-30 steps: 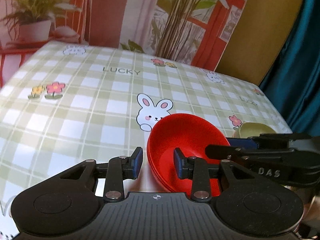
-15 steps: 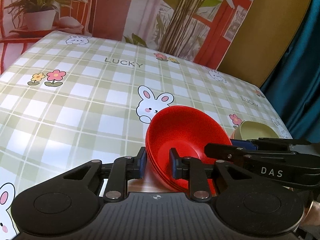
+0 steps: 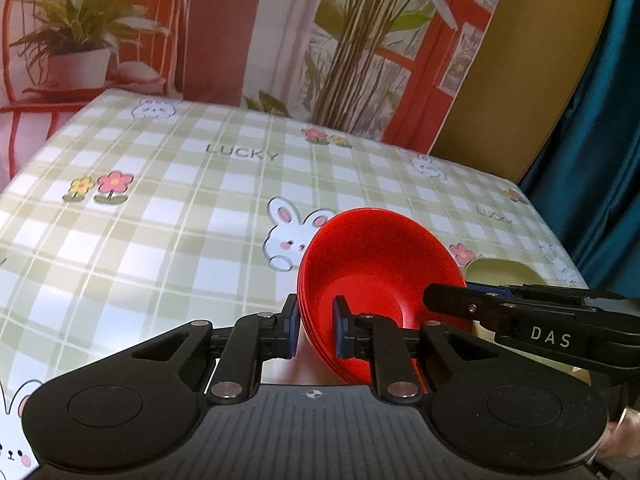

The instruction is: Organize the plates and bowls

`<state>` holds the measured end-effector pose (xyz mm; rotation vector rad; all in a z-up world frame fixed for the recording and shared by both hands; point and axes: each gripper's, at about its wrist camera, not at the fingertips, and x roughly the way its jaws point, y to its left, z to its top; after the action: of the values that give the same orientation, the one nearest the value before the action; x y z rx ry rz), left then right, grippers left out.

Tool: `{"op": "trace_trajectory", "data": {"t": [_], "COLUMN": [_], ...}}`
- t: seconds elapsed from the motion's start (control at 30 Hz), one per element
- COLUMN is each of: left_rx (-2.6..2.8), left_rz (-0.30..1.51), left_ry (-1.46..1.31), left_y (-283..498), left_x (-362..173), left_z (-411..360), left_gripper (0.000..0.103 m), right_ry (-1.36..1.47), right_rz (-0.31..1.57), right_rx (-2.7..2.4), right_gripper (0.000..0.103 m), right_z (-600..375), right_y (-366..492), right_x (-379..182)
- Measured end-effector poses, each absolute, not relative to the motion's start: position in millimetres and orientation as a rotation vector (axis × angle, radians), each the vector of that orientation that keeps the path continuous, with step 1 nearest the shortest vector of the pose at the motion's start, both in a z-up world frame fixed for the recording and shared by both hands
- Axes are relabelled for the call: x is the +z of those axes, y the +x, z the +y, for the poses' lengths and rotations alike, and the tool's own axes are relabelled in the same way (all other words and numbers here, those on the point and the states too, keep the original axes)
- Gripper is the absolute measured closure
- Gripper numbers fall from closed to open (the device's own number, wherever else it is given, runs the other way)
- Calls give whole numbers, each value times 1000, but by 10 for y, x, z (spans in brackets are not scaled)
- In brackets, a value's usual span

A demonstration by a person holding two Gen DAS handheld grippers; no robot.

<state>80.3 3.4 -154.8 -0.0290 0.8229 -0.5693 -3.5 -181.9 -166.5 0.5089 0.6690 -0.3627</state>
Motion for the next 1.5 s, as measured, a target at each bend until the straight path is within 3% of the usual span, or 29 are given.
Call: {"op": "trace_trajectory", "data": {"t": [0.67,1.5], "left_rx": [-750,-799], "left_rz": [769,899], "left_ry": [92,168], "left_y": [630,520], "left_x": [-1256,-1590], "left_z": [-900,-1225], "left_gripper": [85,84], "right_ry": [621,700], "right_rz": [487,547], "right_rx": [-549,-597], "right_gripper": [89,88], "right_z": [-2407,-2524], "right_y": [-979,-1324], "right_x": [-1433,-1711]}}
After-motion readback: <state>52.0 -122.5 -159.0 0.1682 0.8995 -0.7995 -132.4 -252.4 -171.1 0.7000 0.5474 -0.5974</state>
